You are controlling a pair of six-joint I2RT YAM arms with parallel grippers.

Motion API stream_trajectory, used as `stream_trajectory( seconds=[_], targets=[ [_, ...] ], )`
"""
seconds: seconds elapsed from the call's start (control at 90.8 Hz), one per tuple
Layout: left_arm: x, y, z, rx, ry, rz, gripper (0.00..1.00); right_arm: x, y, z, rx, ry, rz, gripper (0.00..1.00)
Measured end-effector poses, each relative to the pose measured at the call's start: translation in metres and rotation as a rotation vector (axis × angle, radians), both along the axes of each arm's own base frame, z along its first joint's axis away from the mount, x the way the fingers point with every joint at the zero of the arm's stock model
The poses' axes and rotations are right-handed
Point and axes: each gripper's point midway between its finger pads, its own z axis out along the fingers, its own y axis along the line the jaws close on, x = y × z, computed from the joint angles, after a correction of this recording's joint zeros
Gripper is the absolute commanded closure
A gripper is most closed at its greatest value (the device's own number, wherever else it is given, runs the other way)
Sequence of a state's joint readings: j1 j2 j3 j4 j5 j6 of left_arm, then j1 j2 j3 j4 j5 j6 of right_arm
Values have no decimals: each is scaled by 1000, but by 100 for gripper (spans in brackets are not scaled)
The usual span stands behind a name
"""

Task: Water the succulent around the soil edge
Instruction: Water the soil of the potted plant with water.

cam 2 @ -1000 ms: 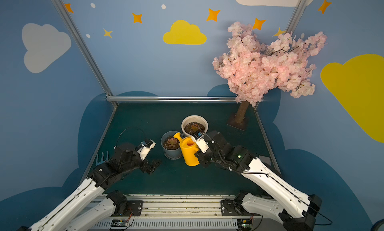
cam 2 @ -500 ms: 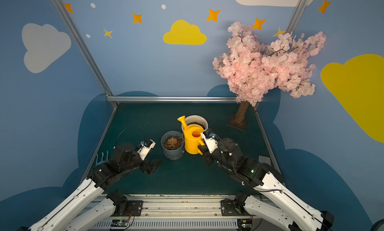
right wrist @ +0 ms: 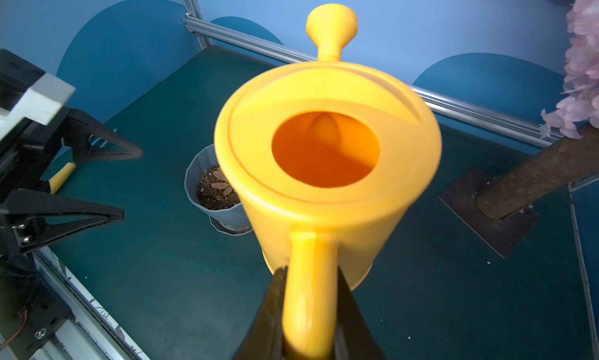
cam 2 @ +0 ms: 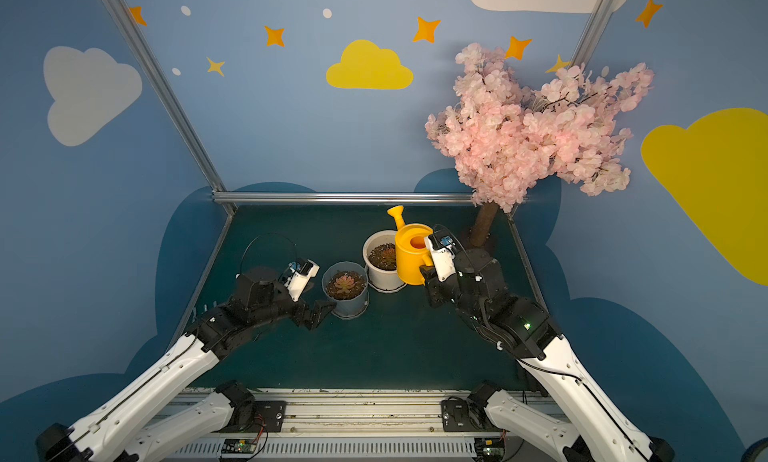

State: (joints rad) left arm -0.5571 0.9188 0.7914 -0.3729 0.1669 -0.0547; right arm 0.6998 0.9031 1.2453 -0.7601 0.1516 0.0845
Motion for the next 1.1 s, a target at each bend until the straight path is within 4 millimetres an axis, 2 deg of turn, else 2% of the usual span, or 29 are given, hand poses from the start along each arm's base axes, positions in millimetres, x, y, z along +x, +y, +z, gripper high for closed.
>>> stream_trajectory(
  seconds=[0.077,0.308,0.617,0.881,1.101],
  targets=[
    [5,-2,-1,-20,16,23,0,2,-6,-7,-11,30,-11,100],
    [27,-11,21,-124,-48,84,0,5,-14,-25,-32,117,-25,100],
    [43,-31,1,-57,-61,43,0,15,-5,-43,-78,252,-7,100],
    [46,-33,-1,-13,-101,8,0,24,-8,-58,-136,352,-41,100],
    [48,-34,1,6,-132,-9,0,27,-7,-57,-154,396,-51,100]
  ],
)
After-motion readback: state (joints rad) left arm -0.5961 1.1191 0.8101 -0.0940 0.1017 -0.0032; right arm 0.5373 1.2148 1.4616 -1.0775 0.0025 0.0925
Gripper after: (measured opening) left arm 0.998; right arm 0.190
